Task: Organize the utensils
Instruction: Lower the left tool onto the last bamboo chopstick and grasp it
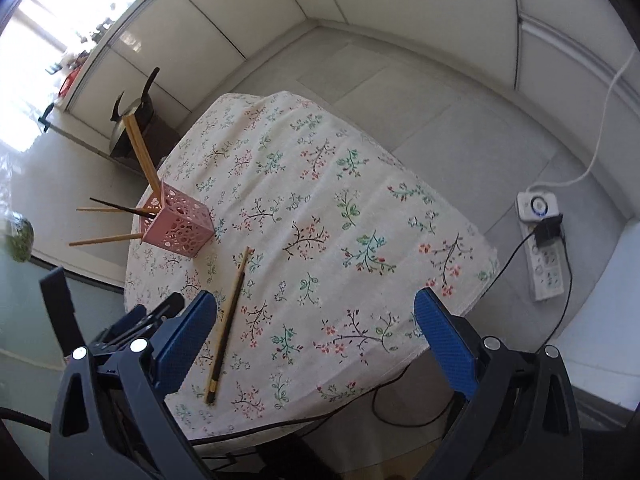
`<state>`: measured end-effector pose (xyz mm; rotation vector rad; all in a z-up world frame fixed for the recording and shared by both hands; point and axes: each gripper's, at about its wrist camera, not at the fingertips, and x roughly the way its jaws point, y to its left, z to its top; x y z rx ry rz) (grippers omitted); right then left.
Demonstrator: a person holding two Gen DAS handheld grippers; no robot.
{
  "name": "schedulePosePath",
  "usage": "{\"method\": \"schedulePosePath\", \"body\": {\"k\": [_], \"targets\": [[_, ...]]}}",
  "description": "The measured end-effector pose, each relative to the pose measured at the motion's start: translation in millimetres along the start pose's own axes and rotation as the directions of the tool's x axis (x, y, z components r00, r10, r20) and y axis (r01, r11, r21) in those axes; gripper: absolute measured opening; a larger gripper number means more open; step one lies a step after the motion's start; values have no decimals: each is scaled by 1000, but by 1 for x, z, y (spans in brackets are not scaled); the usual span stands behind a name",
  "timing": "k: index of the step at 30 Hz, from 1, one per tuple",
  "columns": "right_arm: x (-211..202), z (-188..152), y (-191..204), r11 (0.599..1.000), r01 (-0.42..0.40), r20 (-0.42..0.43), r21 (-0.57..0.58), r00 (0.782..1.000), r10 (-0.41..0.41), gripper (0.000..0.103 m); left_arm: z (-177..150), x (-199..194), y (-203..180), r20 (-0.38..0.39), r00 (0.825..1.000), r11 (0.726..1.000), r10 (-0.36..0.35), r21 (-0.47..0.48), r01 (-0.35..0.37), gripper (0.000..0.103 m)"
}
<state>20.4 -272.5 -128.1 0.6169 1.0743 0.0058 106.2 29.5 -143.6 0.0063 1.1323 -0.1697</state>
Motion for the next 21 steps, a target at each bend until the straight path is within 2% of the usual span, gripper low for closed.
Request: {"method": "schedulePosePath", "body": {"k": [2, 4, 10, 13, 15, 18, 21], "targets": [[3, 0, -10, 998, -15, -23, 59, 1000, 17, 96, 6, 15, -5, -38, 999, 999, -36, -23, 35, 96], [4, 1, -16, 995, -26, -36, 93, 999, 29, 96, 14, 31, -12, -64, 997, 998, -43, -40, 41, 96], [10, 0, -24, 992, -30, -71, 124, 997, 39, 96, 30, 73, -37, -107, 994, 999, 0, -34, -4, 94], [15, 2, -29, 988, -39, -95, 147, 994, 53, 96, 35, 87, -44, -128, 992, 999, 19, -46, -25, 90], [18, 3, -31, 987, -41, -105, 157, 993, 58, 96, 36, 93, -45, -137, 990, 998, 28, -48, -35, 77], [21, 3, -30, 987, -47, -122, 154, 990, 67, 96, 36, 97, -42, -134, 988, 996, 71, -38, -77, 64], [24, 2, -26, 989, -52, -138, 136, 988, 71, 96, 38, 95, -32, -127, 990, 995, 59, -70, -68, 53]]}}
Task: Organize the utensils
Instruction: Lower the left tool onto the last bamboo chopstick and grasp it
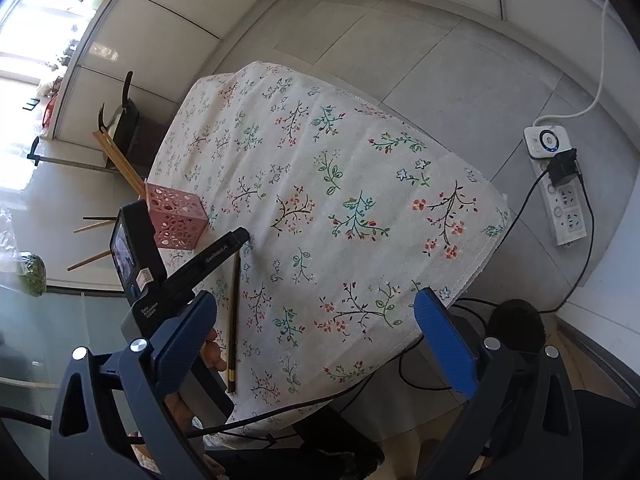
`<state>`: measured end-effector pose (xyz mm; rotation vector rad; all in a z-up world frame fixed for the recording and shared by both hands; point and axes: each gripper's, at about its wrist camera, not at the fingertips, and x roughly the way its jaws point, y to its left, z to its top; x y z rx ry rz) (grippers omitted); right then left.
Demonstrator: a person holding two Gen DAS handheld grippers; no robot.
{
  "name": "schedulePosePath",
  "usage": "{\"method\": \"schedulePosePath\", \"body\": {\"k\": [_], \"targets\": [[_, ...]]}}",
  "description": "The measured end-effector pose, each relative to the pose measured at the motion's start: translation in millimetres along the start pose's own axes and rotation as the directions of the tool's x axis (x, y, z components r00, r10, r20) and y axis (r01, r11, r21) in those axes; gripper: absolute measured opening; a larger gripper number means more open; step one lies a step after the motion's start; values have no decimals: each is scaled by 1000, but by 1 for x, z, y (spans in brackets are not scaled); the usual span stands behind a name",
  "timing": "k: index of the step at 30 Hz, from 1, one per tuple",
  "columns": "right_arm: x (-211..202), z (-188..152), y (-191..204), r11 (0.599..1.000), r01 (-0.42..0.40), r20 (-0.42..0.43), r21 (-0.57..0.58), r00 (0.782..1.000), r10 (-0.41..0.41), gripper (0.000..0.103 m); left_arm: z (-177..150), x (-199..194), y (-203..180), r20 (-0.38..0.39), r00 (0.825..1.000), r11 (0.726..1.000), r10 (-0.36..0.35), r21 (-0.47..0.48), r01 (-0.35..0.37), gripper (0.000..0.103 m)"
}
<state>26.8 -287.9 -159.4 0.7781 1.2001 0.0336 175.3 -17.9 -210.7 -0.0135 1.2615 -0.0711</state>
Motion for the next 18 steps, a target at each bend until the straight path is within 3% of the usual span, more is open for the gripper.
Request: {"method": "schedulePosePath", "body": {"k": [8, 12, 18], "targets": [[6, -1, 4, 1000, 20, -12, -18, 1000, -20, 96, -6, -4, 34, -4, 1000, 999, -14, -44, 14, 30], [12, -3, 9, 999, 33, -16, -31, 999, -33, 96, -11, -8, 47, -15, 1000, 999, -21, -49, 20, 11], [27, -11, 29, 995, 56, -31, -82, 998, -59, 96, -19, -15, 68, -12, 999, 998, -35, -60, 34, 5]]}}
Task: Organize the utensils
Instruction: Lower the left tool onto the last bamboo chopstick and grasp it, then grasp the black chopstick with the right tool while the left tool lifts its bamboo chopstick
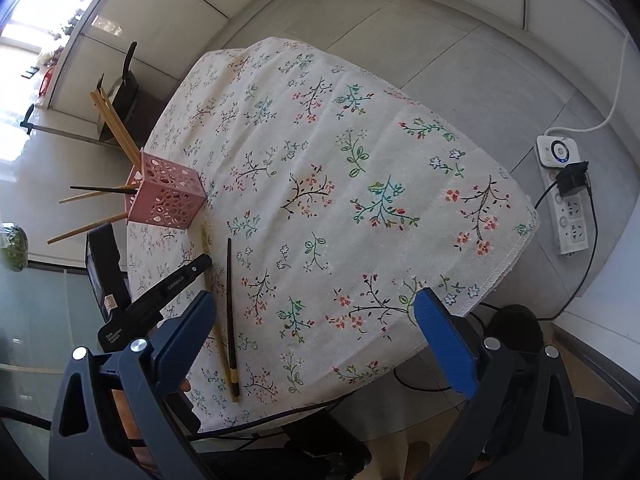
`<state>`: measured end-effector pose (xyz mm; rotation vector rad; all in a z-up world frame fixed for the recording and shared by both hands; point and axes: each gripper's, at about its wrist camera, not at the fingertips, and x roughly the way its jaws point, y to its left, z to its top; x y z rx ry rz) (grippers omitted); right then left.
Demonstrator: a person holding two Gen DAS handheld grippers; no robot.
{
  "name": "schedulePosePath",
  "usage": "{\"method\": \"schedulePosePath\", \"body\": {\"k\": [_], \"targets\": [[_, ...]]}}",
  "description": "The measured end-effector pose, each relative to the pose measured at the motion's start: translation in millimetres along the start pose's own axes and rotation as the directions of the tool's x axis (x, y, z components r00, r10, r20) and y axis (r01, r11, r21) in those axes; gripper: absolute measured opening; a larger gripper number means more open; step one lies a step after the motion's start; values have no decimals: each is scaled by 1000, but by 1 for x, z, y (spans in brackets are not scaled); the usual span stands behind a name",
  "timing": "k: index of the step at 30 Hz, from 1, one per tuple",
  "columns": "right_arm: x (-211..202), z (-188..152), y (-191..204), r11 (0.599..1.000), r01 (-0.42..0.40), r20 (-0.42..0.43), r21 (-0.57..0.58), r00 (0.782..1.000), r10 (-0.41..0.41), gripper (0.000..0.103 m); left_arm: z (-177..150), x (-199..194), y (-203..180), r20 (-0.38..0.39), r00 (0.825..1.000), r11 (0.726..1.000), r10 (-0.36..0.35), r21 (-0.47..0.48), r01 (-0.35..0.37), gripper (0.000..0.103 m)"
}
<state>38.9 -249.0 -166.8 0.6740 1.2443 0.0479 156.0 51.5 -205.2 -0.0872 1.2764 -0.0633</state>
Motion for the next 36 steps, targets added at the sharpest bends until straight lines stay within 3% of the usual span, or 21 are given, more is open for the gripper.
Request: {"method": "schedulePosePath", "body": {"k": [5, 10, 21, 25, 30, 33, 36], "targets": [[27, -3, 30, 996, 61, -15, -67, 998, -62, 96, -13, -31, 28, 31, 999, 999, -22, -34, 24, 5], [66, -1, 73, 977, 115, -33, -178, 992, -123, 96, -22, -76, 39, 104, 995, 1000, -5, -7, 6, 5], [136, -11, 142, 898, 205, -52, -390, 968, -244, 96, -13, -124, 62, 251, 965, 997, 76, -42, -67, 5], [167, -15, 155, 858, 231, -100, -459, 946, -309, 98, -12, -138, 71, 297, 950, 995, 95, -59, -81, 5], [181, -25, 176, 749, 330, 3, -574, 916, -402, 98, -11, -147, 78, 329, 940, 995, 92, -76, -71, 5], [182, -25, 178, 744, 343, 12, -574, 911, -411, 97, -11, -151, 79, 345, 934, 994, 96, -73, -76, 5], [180, -29, 185, 734, 351, 35, -582, 912, -408, 82, -12, -153, 79, 354, 931, 995, 92, -72, -71, 5]]}}
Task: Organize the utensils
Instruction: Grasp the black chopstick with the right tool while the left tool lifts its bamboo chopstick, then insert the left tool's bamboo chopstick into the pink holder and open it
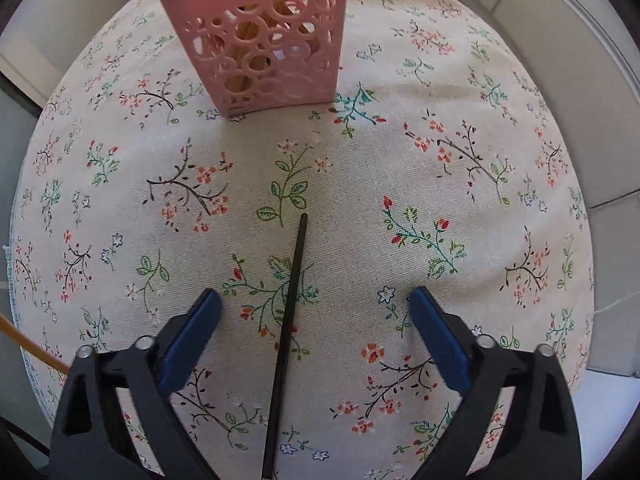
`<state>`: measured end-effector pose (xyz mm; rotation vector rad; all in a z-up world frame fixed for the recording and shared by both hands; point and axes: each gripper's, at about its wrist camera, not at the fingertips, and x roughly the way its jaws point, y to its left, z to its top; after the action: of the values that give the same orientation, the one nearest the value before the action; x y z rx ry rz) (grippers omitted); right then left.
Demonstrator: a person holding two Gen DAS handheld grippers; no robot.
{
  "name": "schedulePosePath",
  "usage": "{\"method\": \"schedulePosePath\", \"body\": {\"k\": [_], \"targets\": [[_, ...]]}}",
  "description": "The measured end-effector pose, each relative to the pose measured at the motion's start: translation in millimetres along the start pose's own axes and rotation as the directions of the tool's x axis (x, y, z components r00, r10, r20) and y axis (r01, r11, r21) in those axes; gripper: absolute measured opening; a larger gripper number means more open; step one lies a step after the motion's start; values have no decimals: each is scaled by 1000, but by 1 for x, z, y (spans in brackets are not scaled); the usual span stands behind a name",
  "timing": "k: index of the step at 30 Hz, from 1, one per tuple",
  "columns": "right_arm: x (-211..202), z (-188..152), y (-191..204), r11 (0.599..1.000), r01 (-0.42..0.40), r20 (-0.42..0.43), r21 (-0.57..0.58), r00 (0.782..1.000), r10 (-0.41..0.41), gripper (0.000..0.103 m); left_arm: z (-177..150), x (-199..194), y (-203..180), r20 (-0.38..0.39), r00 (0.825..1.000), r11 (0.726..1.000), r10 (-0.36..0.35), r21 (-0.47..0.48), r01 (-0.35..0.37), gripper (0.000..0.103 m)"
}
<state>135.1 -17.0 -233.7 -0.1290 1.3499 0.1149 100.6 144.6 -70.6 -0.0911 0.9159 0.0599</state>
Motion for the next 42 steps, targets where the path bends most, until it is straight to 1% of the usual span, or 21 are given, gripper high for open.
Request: {"method": "schedulePosePath", "body": {"k": [2, 3, 5, 6, 8, 9, 10, 11, 13, 16, 19, 22, 25, 26, 27, 29, 32, 34, 39, 42], "targets": [[-7, -2, 7, 1000, 0, 10, -22, 1000, 0, 63, 0, -2, 1, 5, 1000, 1000, -4, -6, 4, 5], [-9, -3, 8, 1000, -3, 13, -29, 1000, 3, 59, 0, -2, 2, 6, 1000, 1000, -6, -9, 6, 5], [-12, -4, 7, 999, -2, 21, -32, 1000, 3, 45, 0, -3, 3, 8, 1000, 1000, -10, -14, 10, 5], [-13, -5, 7, 1000, -9, 24, -27, 1000, 10, 42, 0, -4, 3, 9, 1000, 1000, -11, -14, 11, 5], [-15, -5, 0, 1000, -27, 26, -13, 999, 27, 25, 0, -5, 3, 11, 1000, 1000, -15, -14, 15, 5], [-16, -4, -6, 999, -43, 27, 0, 999, 43, 21, 1, -5, 2, 13, 1000, 1000, -18, -14, 18, 5], [-16, -4, -12, 998, -56, 28, 16, 998, 56, 12, 1, -6, 2, 15, 1000, 1000, -19, -14, 19, 5], [-16, -4, -18, 997, -71, 30, 30, 997, 70, 9, 1, -6, 1, 16, 1000, 1000, -19, -14, 20, 5], [-17, -4, -30, 992, -113, 29, 52, 993, 111, 6, 1, -6, 0, 16, 1000, 1000, -21, -13, 21, 5], [-20, -8, -41, 993, -98, 39, 59, 995, 96, 5, 1, -5, 0, 18, 1000, 1000, -24, -12, 24, 5], [-27, -13, -63, 988, -118, 65, 104, 992, 112, 5, 1, -7, -1, 25, 999, 1000, -27, -11, 27, 5], [-45, -20, -93, 980, -133, 134, 148, 984, 113, 5, 2, -9, -4, 34, 999, 999, -32, -11, 32, 5], [-72, -28, -118, 968, -163, 215, 190, 969, 121, 5, 2, -13, -8, 49, 998, 999, -39, -7, 39, 5], [-83, -31, -124, 965, -171, 247, 199, 962, 120, 5, 2, -15, -10, 56, 998, 999, -41, -4, 41, 5], [-88, -31, -139, 963, -181, 275, 202, 954, 121, 5, 2, -17, -11, 62, 997, 999, -42, -1, 42, 5], [-105, -39, -147, 959, -199, 324, 202, 938, 127, 5, 2, -21, -14, 76, 996, 999, -39, 7, 38, 5], [-138, -51, -151, 956, -231, 397, 182, 907, 143, 5, 1, -31, -19, 101, 994, 999, -32, 28, 29, 5], [-153, -55, -145, 956, -242, 438, 167, 887, 149, 5, 1, -38, -21, 119, 992, 999, -37, 31, 33, 5], [-195, -63, -156, 946, -293, 531, 141, 828, 177, 5, 12, -64, -23, 196, 979, 999, -52, 16, 50, 5], [-213, -60, -164, 931, -334, 566, 149, 800, 197, 5, 25, -76, -25, 235, 970, 998, -64, 9, 63, 5]]}}
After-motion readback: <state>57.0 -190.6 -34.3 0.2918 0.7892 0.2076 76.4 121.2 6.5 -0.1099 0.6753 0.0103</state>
